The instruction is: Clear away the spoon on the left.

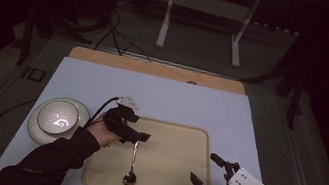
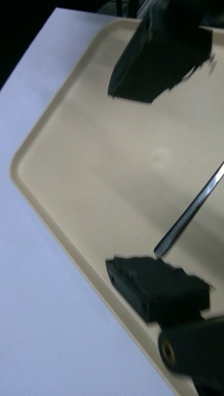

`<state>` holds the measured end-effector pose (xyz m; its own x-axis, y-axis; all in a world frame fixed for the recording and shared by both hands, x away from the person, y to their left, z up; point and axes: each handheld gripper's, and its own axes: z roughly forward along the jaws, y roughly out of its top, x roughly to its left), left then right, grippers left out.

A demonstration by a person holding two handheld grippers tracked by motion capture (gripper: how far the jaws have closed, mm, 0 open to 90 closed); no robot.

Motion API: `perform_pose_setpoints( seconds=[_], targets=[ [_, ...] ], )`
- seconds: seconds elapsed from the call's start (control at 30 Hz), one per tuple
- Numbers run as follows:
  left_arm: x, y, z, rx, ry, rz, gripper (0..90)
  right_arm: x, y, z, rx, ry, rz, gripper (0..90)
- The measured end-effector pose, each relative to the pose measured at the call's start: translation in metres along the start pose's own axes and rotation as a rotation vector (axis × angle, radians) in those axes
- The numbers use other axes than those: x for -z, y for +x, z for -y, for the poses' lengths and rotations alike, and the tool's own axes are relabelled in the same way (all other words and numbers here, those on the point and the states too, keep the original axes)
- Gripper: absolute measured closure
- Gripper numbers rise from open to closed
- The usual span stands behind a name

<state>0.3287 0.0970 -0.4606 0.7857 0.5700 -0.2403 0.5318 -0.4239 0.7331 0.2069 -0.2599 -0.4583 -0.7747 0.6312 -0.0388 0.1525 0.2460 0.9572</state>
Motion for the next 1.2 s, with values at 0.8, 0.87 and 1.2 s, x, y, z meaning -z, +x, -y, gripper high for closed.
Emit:
perform_pose_setpoints(
  seconds=[0.8, 0.87, 1.2],
  targets=[
    [0.063, -0.037, 0.024, -0.080, -0.106, -0.040, 0.7, 0.000, 0.002, 0.000, 0.012, 0.009, 0.008, 14.1],
    [0.068, -0.040, 0.027, -0.083, -0.118, -0.048, 0.7, 0.000, 0.002, 0.000, 0.012, 0.009, 0.009, 14.1],
    [0.087, -0.050, 0.050, -0.116, -0.216, -0.065, 0.7, -0.001, 0.002, 0.000, 0.014, 0.014, 0.009, 14.1]
  ],
)
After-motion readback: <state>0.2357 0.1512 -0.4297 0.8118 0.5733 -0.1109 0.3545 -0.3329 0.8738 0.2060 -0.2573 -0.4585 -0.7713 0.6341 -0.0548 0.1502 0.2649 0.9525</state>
